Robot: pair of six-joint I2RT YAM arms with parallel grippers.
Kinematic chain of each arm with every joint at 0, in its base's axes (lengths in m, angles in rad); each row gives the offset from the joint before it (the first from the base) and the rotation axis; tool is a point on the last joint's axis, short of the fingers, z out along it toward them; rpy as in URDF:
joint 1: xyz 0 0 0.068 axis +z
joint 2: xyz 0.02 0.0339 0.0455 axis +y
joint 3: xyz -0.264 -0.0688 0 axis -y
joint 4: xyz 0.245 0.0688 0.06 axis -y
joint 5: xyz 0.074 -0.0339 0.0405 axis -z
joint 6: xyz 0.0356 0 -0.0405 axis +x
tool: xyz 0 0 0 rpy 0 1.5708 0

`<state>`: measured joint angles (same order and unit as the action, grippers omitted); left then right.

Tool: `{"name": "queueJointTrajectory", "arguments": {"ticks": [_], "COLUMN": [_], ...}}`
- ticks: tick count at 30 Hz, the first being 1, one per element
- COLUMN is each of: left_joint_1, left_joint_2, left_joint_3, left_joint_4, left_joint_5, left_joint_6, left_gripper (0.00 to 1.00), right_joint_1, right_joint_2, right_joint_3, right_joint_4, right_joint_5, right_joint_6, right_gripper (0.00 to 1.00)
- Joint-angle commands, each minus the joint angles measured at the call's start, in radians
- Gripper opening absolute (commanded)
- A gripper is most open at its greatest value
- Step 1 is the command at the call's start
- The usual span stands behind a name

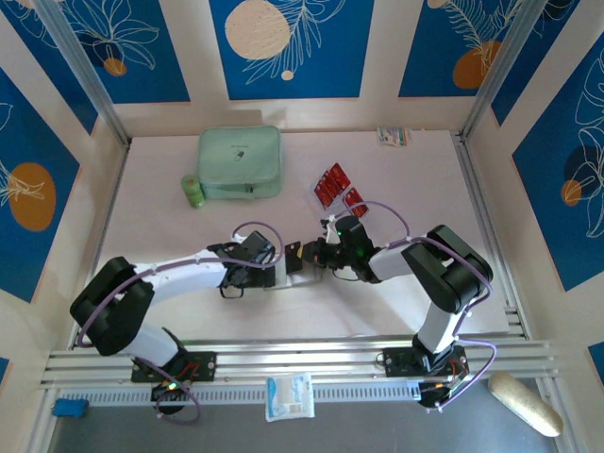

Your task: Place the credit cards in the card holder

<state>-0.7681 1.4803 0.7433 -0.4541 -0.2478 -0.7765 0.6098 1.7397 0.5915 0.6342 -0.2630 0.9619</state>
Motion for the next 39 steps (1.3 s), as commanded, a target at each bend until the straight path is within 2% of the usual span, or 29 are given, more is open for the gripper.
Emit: {"name": "queueJointTrajectory", "arguments": {"ticks": [1,14,39], "left_joint_1": [-0.005,-0.005,-0.004], "left_joint_2": [-0.027,-0.035,0.005], "left_joint_3": [-0.009,0.061,-0.027], "left_joint_4": [-0.03,-0.037,-0.009], "left_joint_5": [-0.016,-0.012,-0.015], "left_joint_6": [0.006,0.028,0.014], "left_gripper": [1.0,1.0,1.0], "right_joint_1": [0.01,0.015,0.03], "right_joint_2": [0.01,0.014,0.009], "right_joint_3": [-0.008,-0.013,-0.047], "right_joint_4": [0.017,0.016,0.034], "right_joint_5": [-0.012,-0.013,0.001], "right_joint_6": [0.01,0.013,0.026], "right_gripper": [0.0,0.0,0.0]}}
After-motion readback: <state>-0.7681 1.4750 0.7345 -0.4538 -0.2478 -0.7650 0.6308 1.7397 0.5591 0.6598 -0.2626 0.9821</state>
